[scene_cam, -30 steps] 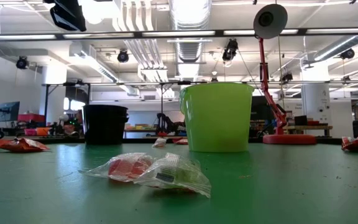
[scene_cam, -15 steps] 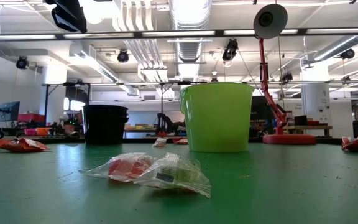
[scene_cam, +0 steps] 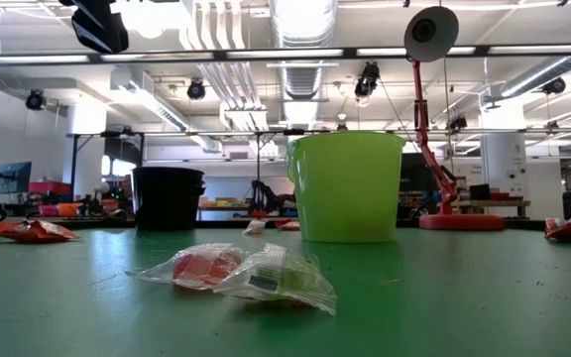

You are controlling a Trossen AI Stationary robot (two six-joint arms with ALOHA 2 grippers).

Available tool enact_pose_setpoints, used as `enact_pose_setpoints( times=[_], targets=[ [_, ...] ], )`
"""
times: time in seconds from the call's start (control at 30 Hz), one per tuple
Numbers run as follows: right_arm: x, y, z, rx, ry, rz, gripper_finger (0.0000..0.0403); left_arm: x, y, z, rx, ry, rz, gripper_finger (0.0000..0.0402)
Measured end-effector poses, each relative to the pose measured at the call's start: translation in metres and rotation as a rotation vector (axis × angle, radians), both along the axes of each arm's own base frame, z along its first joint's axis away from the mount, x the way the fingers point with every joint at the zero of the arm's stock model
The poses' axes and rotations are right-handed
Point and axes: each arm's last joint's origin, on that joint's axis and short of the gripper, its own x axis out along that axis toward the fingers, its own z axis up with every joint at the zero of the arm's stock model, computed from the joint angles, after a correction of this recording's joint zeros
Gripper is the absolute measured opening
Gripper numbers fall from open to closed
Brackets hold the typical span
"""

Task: Sort candy
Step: Put the red candy into the violet bucket

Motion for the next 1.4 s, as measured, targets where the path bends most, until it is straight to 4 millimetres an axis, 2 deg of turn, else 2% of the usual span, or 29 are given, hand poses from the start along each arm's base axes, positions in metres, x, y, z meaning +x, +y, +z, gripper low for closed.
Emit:
enact_pose_setpoints(
  times=[0.2,0.4,0.8,1.1,1.4],
  targets=[
    [0.019,-0.014,0.023,-0.152,-0.124,0.030,0.0012,0.004,0.002,-0.002,-0.017,0.018,0.086,0.0130],
    [0.048,-0.036,0.039,-0.253,-0.177,0.072,0.0012,0.019,0.003,-0.008,-0.023,0.032,0.052,0.0130],
    [0.099,-0.106,0.093,-0.465,-0.245,0.133,0.0012,0.077,0.006,0.001,-0.142,-0.349,-0.149,0.0130],
    [0.121,-0.138,0.129,-0.563,-0.280,0.230,0.0012,0.114,0.011,-0.007,-0.129,-0.461,-0.167,0.0130],
    [0.128,-0.155,0.135,-0.592,-0.267,0.229,0.0012,0.139,0.016,-0.012,-0.102,-0.561,-0.178,0.0130]
  ],
)
